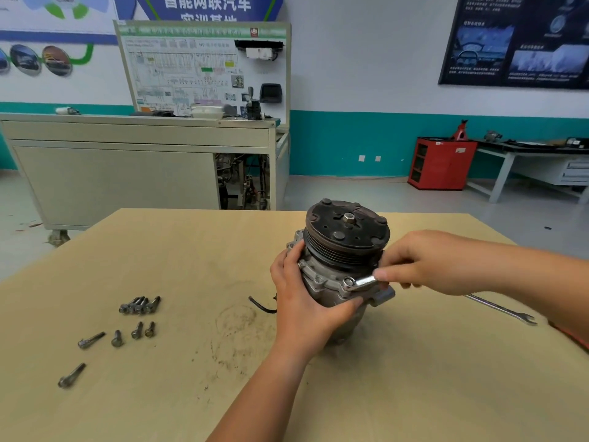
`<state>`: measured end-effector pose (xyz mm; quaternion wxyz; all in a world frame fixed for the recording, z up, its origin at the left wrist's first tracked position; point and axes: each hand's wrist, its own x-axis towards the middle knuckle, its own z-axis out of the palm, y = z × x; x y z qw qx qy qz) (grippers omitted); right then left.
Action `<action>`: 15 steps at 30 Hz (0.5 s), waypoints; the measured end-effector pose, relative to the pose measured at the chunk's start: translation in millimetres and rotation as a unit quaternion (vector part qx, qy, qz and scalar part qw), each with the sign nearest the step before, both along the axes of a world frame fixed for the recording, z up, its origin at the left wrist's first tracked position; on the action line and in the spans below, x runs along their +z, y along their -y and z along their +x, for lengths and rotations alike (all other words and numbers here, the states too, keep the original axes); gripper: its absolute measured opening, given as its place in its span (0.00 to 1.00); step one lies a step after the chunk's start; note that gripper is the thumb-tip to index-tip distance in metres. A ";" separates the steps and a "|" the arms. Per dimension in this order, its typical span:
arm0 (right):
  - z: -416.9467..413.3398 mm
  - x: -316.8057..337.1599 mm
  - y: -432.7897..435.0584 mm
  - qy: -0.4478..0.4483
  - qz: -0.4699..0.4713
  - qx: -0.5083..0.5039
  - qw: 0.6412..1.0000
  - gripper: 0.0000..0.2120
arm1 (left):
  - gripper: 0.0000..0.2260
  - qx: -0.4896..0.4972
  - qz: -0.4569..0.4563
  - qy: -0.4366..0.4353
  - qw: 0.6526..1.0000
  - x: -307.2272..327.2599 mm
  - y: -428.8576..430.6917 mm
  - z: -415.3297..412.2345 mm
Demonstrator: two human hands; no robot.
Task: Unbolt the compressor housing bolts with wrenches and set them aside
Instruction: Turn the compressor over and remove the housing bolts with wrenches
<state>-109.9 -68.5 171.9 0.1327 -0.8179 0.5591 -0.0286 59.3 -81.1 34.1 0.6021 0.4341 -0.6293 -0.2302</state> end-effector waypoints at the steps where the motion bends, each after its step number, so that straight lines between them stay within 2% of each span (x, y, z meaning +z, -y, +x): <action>1: -4.9 -0.4 -1.9 0.052 0.073 -0.003 0.996 0.11 | 0.42 0.000 0.001 0.000 1.000 -0.1 0.0 0.2; 3: -13.5 -1.7 -8.2 0.178 0.224 -0.023 0.958 0.11 | 0.42 0.001 0.004 0.002 1.000 -0.3 0.6 0.5; 5: -16.6 -5.9 -14.1 0.234 0.292 -0.026 0.927 0.10 | 0.42 0.004 0.006 0.004 1.000 -0.5 1.1 0.4; 8: -5.9 -17.4 -19.9 0.273 0.315 -0.019 0.909 0.12 | 0.42 0.010 0.000 0.008 1.000 -1.9 1.5 0.3; 15: 15.3 -11.8 -22.2 0.287 0.307 -0.048 0.906 0.14 | 0.42 0.010 -0.003 0.010 1.000 -0.9 0.6 -0.2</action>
